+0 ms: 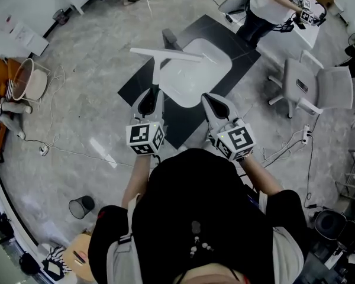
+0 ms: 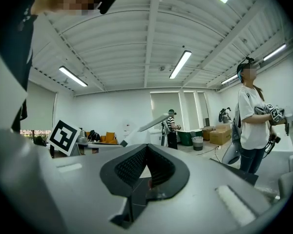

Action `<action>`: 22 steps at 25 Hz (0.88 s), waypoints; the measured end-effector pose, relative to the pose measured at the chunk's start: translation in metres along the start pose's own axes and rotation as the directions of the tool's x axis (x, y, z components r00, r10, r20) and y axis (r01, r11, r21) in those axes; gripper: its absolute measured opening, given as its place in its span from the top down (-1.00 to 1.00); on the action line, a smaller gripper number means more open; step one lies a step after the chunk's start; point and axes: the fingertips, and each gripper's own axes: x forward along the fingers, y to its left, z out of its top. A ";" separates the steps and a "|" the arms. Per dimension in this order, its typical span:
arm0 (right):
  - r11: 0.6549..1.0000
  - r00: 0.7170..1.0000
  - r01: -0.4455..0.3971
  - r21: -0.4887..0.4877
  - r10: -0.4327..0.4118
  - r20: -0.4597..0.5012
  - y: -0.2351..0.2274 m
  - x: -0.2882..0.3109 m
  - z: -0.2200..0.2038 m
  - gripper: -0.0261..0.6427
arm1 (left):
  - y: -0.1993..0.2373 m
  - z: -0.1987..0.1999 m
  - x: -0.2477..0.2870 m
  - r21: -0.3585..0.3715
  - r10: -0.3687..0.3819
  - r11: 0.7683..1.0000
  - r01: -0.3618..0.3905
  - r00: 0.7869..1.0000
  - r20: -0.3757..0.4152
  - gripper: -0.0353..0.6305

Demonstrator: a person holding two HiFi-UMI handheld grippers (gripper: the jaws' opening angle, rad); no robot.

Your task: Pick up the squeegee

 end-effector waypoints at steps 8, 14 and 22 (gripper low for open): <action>1.000 1.000 -0.011 -0.012 0.011 0.027 0.004 0.005 0.009 0.92 | 0.002 0.022 -0.004 0.038 0.001 0.999 -0.003 0.999 0.051 0.58; 0.999 0.999 -0.037 0.008 0.037 0.034 0.009 0.013 0.013 0.92 | 0.009 0.030 -0.008 0.034 0.021 0.999 -0.024 0.997 0.077 0.58; 0.998 0.997 -0.067 -0.007 0.067 0.037 0.015 0.023 0.017 0.92 | 0.016 0.032 -0.012 0.034 0.042 0.998 -0.045 0.995 0.092 0.58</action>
